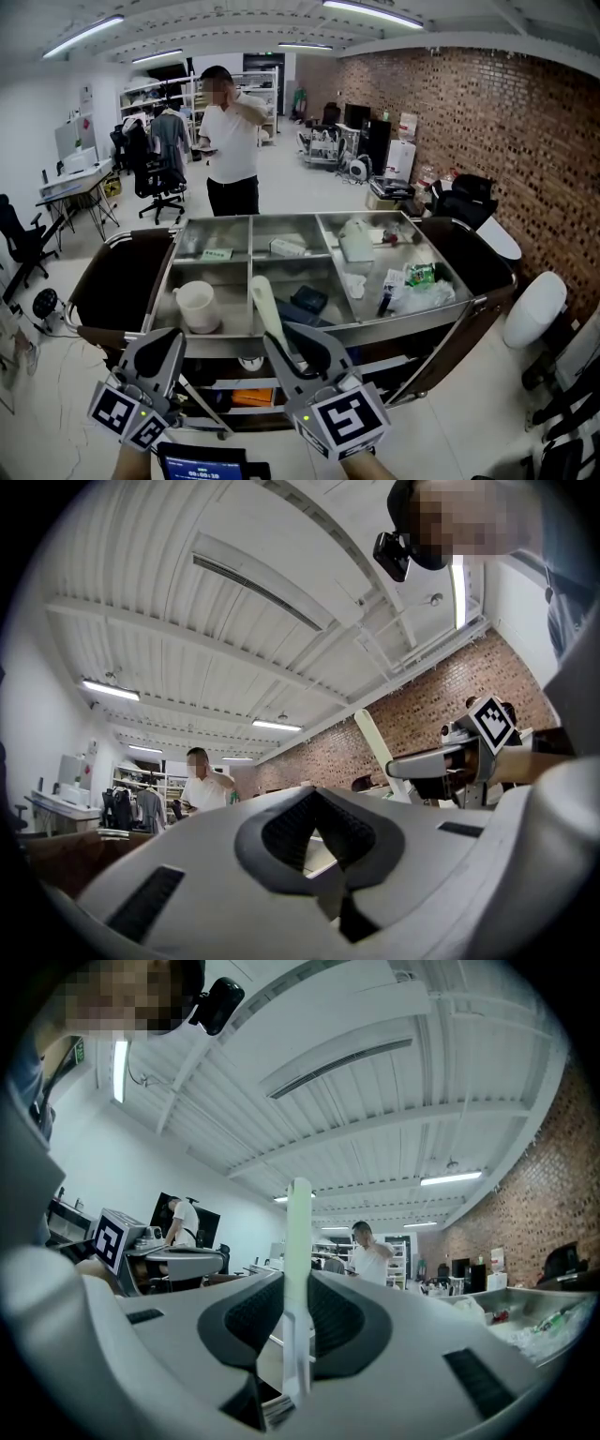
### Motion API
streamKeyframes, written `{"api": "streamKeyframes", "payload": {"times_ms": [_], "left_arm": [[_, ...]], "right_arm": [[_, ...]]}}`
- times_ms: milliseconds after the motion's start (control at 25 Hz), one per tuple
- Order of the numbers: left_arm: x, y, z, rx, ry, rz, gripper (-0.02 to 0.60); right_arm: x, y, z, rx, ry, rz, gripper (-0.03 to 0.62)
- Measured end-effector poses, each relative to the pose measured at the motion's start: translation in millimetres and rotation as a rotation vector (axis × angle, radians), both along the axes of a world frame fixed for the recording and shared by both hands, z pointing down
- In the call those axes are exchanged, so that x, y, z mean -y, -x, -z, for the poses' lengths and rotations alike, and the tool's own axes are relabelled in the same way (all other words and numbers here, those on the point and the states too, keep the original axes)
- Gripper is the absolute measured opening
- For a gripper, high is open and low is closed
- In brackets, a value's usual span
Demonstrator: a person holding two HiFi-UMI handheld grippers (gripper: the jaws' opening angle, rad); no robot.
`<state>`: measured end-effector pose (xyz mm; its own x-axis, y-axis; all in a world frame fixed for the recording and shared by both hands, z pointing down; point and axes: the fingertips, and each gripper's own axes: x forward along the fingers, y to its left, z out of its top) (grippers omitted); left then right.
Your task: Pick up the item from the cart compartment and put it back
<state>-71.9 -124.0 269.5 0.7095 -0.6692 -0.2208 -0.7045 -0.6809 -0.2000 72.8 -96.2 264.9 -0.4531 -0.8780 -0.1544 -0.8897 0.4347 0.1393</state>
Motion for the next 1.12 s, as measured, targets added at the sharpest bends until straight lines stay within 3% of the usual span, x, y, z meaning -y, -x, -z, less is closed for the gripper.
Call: {"api": "streamKeyframes", "payload": {"times_ms": [600, 880, 1120], "left_arm": [[-2.6, -10.7, -1.1, 0.004, 0.040, -0.053, 0.012], [5.6, -5.1, 6.7, 0.002, 0.012, -0.057, 0.012], [16.1, 4.8, 19.0, -0.002, -0.038, -0.064, 0.012]], "right_arm": [[4.0, 6.6, 1.4, -0.009, 0.019, -0.001, 0.087], [8.2, 14.2, 12.6, -0.004, 0.031, 0.003, 0.087], [20.6, 17.9, 29.3, -0.025, -0.016, -0.024, 0.087]]}}
